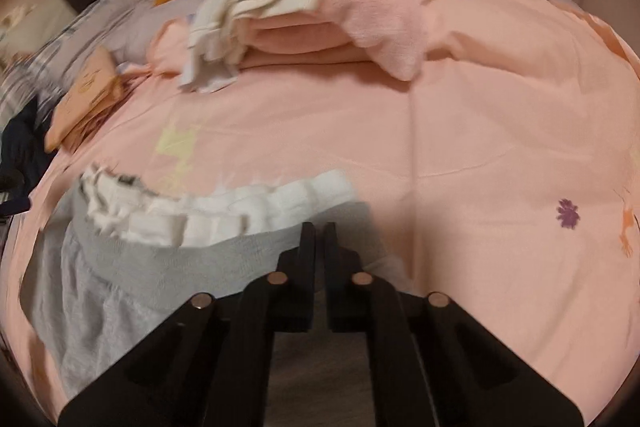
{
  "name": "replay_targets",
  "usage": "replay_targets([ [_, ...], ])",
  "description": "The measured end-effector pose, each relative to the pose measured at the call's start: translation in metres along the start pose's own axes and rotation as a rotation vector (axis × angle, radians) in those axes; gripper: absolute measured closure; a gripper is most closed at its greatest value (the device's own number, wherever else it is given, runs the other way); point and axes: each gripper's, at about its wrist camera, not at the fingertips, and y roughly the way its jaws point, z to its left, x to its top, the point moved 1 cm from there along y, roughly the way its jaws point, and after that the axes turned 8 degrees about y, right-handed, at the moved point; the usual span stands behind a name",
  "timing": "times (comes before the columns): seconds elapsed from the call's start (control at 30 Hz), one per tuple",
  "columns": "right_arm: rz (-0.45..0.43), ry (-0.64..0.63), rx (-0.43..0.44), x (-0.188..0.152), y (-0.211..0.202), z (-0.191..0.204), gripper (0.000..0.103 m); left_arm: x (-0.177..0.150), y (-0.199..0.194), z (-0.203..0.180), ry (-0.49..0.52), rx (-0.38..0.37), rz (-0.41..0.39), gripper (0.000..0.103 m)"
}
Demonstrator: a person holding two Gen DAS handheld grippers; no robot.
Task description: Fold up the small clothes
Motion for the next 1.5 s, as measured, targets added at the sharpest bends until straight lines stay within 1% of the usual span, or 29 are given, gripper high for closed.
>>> replay_targets([
  [0.07, -0.013, -0.041, -0.020, -0.005, -0.002, 0.007, 0.102, -0.020, 0.008, -0.011, 0.060, -0.016, 0.031, 0.031],
  [0.13, -0.032, -0.049, -0.028, -0.006, -0.006, 0.008, 0.102, -0.036, 0.012, -0.018, 0.113, 0.011, 0.044, 0.031],
  [0.2, -0.072, -0.006, -0.037, -0.002, -0.015, 0.001, 0.102, -0.049, 0.012, -0.021, 0.150, 0.060, 0.029, 0.031],
  [0.27, -0.090, 0.065, -0.042, 0.003, -0.019, -0.013, 0.096, -0.061, 0.013, -0.020, 0.180, 0.084, 0.026, 0.031],
  [0.3, -0.075, 0.108, -0.026, 0.006, -0.019, -0.023, 0.091, -0.068, 0.013, -0.017, 0.180, 0.087, 0.028, 0.031],
  [0.33, -0.052, 0.132, 0.000, 0.007, -0.018, -0.028, 0.073, -0.072, 0.013, -0.015, 0.181, 0.085, 0.030, 0.031],
  [0.37, -0.038, 0.149, 0.020, 0.005, -0.018, -0.031, 0.061, -0.076, 0.012, -0.012, 0.177, 0.082, 0.026, 0.031],
  [0.4, -0.032, 0.159, 0.032, 0.005, -0.018, -0.034, 0.045, -0.080, 0.011, -0.007, 0.168, 0.083, 0.021, 0.031],
  [0.47, -0.029, 0.143, 0.019, 0.005, -0.014, -0.033, 0.046, -0.083, 0.009, -0.002, 0.160, 0.071, 0.012, 0.031],
  [0.5, -0.018, 0.126, 0.007, 0.006, -0.010, -0.032, 0.049, -0.087, 0.007, 0.000, 0.156, 0.066, 0.005, 0.031],
  [0.53, -0.002, 0.114, -0.004, 0.005, -0.004, -0.029, 0.056, -0.088, 0.007, 0.001, 0.151, 0.066, 0.002, 0.031],
  [0.57, 0.030, 0.103, -0.019, 0.003, 0.004, -0.026, 0.061, -0.087, 0.008, 0.005, 0.135, 0.066, -0.003, 0.031],
  [0.6, 0.049, 0.093, -0.033, 0.002, 0.010, -0.025, 0.063, -0.088, 0.008, 0.006, 0.123, 0.064, -0.008, 0.031],
  [0.63, 0.054, 0.075, -0.048, -0.001, 0.012, -0.023, 0.071, -0.088, 0.008, 0.008, 0.112, 0.060, -0.013, 0.031],
  [0.67, 0.042, 0.046, -0.066, -0.003, 0.012, -0.020, 0.077, -0.088, 0.008, 0.011, 0.094, 0.053, -0.018, 0.031],
  [0.7, 0.013, 0.019, -0.095, -0.006, 0.008, -0.018, 0.087, -0.089, 0.008, 0.013, 0.086, 0.048, -0.021, 0.031],
  [0.73, -0.004, 0.016, -0.098, -0.005, 0.004, -0.019, 0.090, -0.090, 0.008, 0.013, 0.085, 0.044, -0.025, 0.031],
  [0.83, -0.096, 0.071, -0.128, -0.004, -0.015, -0.029, 0.091, -0.092, 0.007, 0.014, 0.084, 0.042, -0.030, 0.031],
  [0.9, -0.085, 0.084, -0.169, -0.004, -0.012, -0.034, 0.090, -0.092, 0.007, 0.015, 0.082, 0.042, -0.029, 0.031],
  [0.97, -0.020, 0.065, -0.188, -0.007, -0.001, -0.030, 0.089, -0.092, 0.007, 0.015, 0.084, 0.041, -0.028, 0.031],
  [1.0, -0.019, 0.050, -0.212, -0.008, 0.000, -0.027, 0.085, -0.091, 0.008, 0.016, 0.083, 0.041, -0.027, 0.031],
  [1.03, -0.037, 0.042, -0.219, -0.008, -0.004, -0.023, 0.084, -0.092, 0.007, 0.018, 0.077, 0.039, -0.028, 0.031],
  [1.07, -0.054, 0.047, -0.209, -0.008, -0.009, -0.023, 0.083, -0.092, 0.007, 0.018, 0.073, 0.038, -0.031, 0.031],
  [1.1, -0.075, 0.059, -0.198, -0.008, -0.016, -0.022, 0.079, -0.093, 0.007, 0.018, 0.072, 0.038, -0.032, 0.031],
  [1.13, -0.096, 0.071, -0.182, -0.009, -0.026, -0.020, 0.073, -0.093, 0.007, 0.018, 0.071, 0.039, -0.035, 0.031],
  [1.27, -0.168, 0.037, -0.122, -0.024, -0.065, -0.013, 0.074, -0.095, 0.008, 0.017, 0.072, 0.050, -0.043, 0.031],
  [1.33, -0.167, -0.002, -0.113, -0.038, -0.077, -0.006, 0.076, -0.097, 0.007, 0.015, 0.076, 0.063, -0.051, 0.031],
  [1.4, -0.165, -0.052, -0.126, -0.058, -0.085, 0.000, 0.076, -0.098, 0.008, 0.013, 0.085, 0.079, -0.056, 0.031],
  [1.5, -0.136, -0.089, -0.131, -0.085, -0.089, -0.001, 0.076, -0.099, 0.009, 0.011, 0.097, 0.097, -0.062, 0.031],
])
